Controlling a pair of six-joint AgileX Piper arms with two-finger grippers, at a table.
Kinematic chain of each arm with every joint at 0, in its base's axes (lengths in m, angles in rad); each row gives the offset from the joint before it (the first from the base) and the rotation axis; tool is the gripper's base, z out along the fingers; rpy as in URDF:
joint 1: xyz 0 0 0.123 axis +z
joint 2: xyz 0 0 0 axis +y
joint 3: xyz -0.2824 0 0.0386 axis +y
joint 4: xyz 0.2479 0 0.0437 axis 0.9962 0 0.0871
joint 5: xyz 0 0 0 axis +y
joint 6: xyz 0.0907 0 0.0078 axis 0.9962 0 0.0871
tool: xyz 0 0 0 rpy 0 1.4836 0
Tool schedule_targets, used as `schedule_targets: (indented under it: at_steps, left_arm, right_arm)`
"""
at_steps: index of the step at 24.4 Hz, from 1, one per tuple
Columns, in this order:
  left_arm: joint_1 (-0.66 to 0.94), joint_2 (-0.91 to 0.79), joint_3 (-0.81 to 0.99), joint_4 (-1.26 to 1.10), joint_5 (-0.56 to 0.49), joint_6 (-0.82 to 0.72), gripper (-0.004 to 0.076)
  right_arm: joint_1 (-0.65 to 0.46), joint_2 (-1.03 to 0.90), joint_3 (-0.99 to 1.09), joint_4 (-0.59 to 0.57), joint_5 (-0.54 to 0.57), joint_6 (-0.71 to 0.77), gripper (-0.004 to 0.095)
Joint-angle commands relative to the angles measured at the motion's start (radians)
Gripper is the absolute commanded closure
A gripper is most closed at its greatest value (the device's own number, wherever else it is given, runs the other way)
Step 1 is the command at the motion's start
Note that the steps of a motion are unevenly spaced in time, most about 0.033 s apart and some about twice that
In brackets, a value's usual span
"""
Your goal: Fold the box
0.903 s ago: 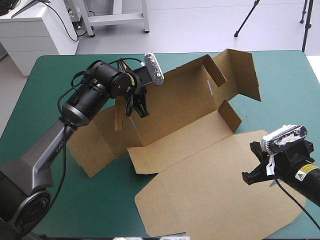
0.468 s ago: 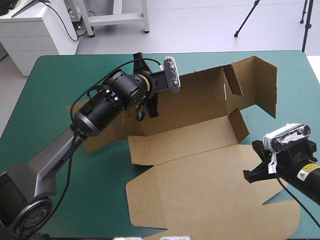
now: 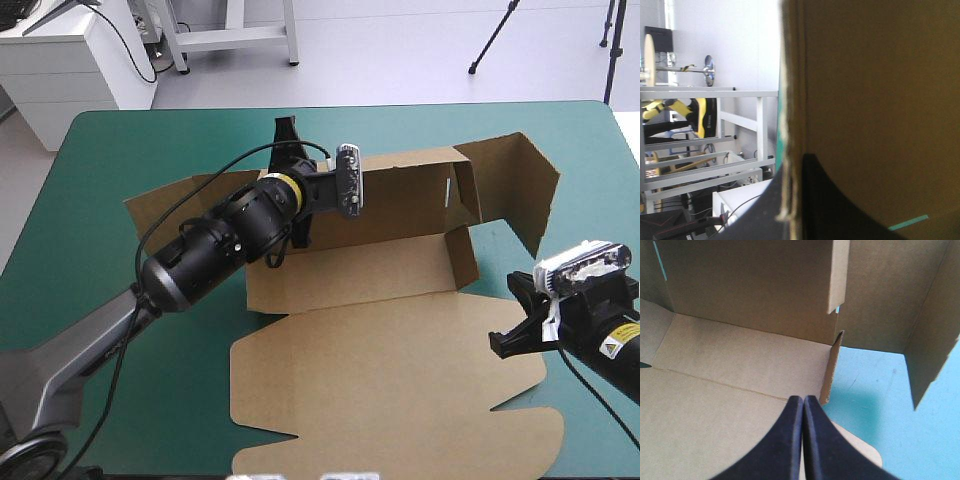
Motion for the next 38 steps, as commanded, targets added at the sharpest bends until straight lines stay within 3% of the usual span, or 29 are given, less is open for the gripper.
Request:
schedule_targets:
  at_steps: [1, 10, 21, 27, 29, 35, 38]
  left_arm:
    - [-0.023, -0.131, 0.125, 0.194, -0.135, -0.167, 0.0734]
    - [-0.023, -0.227, 0.425, 0.382, -0.362, -0.327, 0.0734]
    - [-0.023, -0.204, 0.438, 0.43, -0.272, -0.461, 0.0734]
    - [-0.023, -0.193, 0.438, 0.437, -0.275, -0.474, 0.0734]
    - [-0.023, -0.193, 0.438, 0.437, -0.275, -0.474, 0.0734]
    - [-0.023, -0.193, 0.442, 0.437, -0.267, -0.474, 0.0734]
    - [-0.023, -0.193, 0.467, 0.455, -0.267, -0.474, 0.0734]
  right_arm:
    - [-0.007, 0.0, -0.045, 0.005, -0.084, 0.007, 0.0931]
    - [-0.007, 0.002, -0.047, -0.003, -0.112, 0.06, 0.093]
    - [-0.007, 0.118, -0.149, -0.043, -0.114, 0.105, 0.093]
    - [-0.007, 0.197, -0.225, -0.08, -0.104, 0.109, 0.0919]
    - [-0.007, 0.229, -0.261, -0.093, -0.087, 0.125, 0.0865]
    - [-0.007, 0.321, -0.375, -0.165, -0.074, 0.157, 0.0492]
    - [-0.007, 0.372, -0.437, -0.18, -0.069, 0.157, 0.0376]
